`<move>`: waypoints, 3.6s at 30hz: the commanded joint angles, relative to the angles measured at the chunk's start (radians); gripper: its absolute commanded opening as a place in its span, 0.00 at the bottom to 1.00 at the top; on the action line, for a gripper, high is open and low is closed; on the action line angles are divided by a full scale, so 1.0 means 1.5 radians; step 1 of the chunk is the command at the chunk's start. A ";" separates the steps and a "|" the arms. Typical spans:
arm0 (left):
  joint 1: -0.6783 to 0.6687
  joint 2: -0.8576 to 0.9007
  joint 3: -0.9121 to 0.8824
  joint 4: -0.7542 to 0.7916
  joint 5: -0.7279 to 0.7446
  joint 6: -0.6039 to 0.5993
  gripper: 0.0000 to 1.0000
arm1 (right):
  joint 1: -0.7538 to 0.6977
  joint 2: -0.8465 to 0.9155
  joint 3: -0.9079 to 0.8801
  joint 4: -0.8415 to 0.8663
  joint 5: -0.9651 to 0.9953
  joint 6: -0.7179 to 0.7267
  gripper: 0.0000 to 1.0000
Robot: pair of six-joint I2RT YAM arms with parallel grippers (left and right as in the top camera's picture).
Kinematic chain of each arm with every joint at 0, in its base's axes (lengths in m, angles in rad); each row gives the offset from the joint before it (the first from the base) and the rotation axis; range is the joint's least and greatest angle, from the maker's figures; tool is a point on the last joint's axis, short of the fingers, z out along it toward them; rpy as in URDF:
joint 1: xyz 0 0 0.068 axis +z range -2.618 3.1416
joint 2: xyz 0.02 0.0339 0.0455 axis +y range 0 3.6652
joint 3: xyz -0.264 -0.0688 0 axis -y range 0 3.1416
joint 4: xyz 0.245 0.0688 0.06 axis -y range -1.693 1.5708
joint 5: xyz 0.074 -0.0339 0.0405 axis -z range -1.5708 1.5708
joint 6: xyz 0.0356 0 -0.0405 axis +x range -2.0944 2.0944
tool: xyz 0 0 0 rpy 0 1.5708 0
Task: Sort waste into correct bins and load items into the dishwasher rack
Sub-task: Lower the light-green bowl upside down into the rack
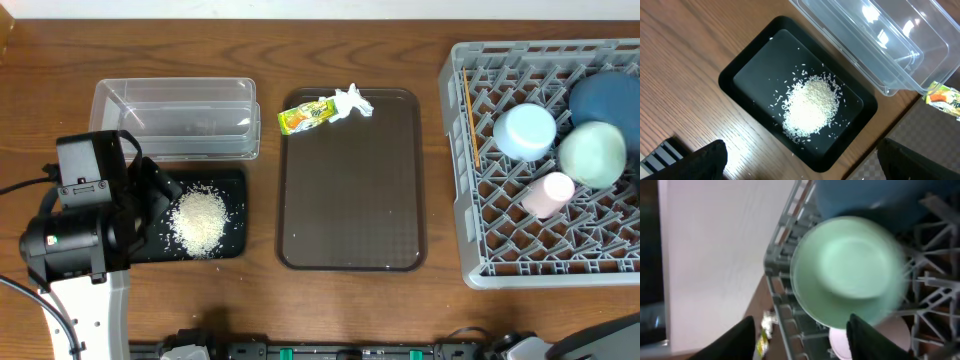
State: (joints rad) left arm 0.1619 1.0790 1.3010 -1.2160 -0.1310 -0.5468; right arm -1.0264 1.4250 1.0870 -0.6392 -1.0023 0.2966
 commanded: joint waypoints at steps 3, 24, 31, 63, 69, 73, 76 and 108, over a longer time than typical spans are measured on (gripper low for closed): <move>0.002 -0.001 0.008 -0.002 -0.006 -0.003 0.97 | -0.005 -0.070 -0.002 -0.005 0.064 0.032 0.55; 0.002 -0.001 0.008 -0.002 -0.006 -0.003 0.97 | 0.450 -0.052 0.008 0.068 0.598 -0.022 0.60; 0.002 -0.001 0.008 -0.002 -0.006 -0.003 0.98 | 0.486 0.021 0.008 0.062 0.712 -0.021 0.59; 0.002 -0.001 0.008 -0.002 -0.006 -0.003 0.98 | 0.390 -0.077 0.012 0.052 0.532 0.005 0.01; 0.002 -0.001 0.008 -0.002 -0.006 -0.003 0.97 | 0.257 -0.093 0.011 0.048 0.337 0.004 0.01; 0.002 -0.001 0.008 -0.002 -0.006 -0.003 0.97 | 0.183 -0.075 0.008 0.047 0.245 0.002 0.01; 0.002 -0.001 0.008 -0.002 -0.006 -0.003 0.97 | 0.143 -0.050 0.008 0.050 0.167 0.001 0.01; 0.002 -0.001 0.008 -0.002 -0.006 -0.003 0.97 | -0.014 0.078 0.008 0.007 -0.027 0.032 0.11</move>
State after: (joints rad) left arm 0.1619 1.0790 1.3010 -1.2156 -0.1310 -0.5468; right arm -1.0321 1.5639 1.0908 -0.6132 -1.0615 0.3332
